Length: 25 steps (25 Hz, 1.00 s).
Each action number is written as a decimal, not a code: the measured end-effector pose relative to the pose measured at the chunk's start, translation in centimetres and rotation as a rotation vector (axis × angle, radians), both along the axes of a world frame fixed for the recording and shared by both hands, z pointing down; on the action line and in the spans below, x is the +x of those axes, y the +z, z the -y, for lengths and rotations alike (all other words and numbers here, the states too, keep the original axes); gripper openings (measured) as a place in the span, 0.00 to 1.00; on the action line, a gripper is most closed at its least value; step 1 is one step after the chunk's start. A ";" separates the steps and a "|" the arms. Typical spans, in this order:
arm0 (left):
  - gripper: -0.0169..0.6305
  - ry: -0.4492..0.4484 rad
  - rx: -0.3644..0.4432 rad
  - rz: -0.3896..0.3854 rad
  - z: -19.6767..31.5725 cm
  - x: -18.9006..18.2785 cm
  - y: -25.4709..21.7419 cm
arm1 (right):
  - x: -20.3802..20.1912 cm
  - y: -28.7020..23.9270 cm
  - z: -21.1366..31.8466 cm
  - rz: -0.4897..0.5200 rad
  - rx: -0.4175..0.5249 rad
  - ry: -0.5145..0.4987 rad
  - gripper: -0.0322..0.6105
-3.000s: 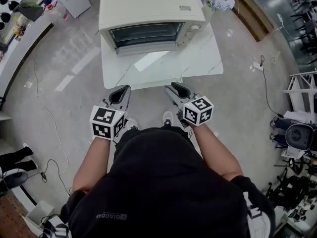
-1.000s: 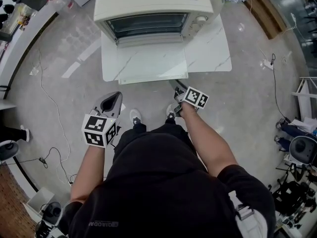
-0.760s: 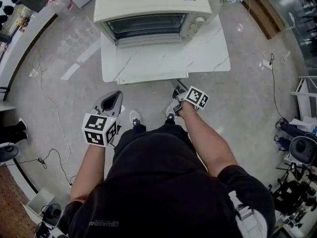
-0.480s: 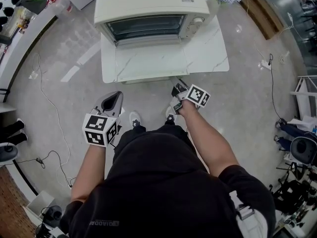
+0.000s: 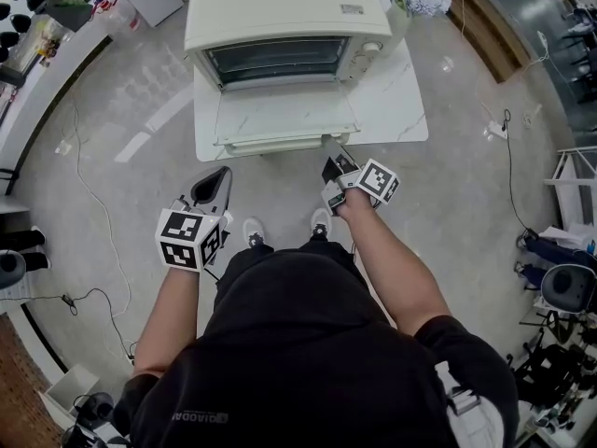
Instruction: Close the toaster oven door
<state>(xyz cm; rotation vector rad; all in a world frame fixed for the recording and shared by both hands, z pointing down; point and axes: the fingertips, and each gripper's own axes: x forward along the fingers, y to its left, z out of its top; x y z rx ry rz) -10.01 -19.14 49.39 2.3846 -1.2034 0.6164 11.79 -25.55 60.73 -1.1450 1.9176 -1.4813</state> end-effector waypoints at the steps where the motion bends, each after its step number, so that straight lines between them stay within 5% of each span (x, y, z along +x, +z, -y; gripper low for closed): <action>1: 0.03 0.000 0.008 -0.001 0.2 0.0 -0.3 | 0.0 -0.4 0.1 0.005 0.004 0.003 0.27; 25: 0.03 0.015 0.045 -0.041 1.7 0.8 -1.5 | 0.5 -5.6 3.3 0.043 0.047 0.034 0.27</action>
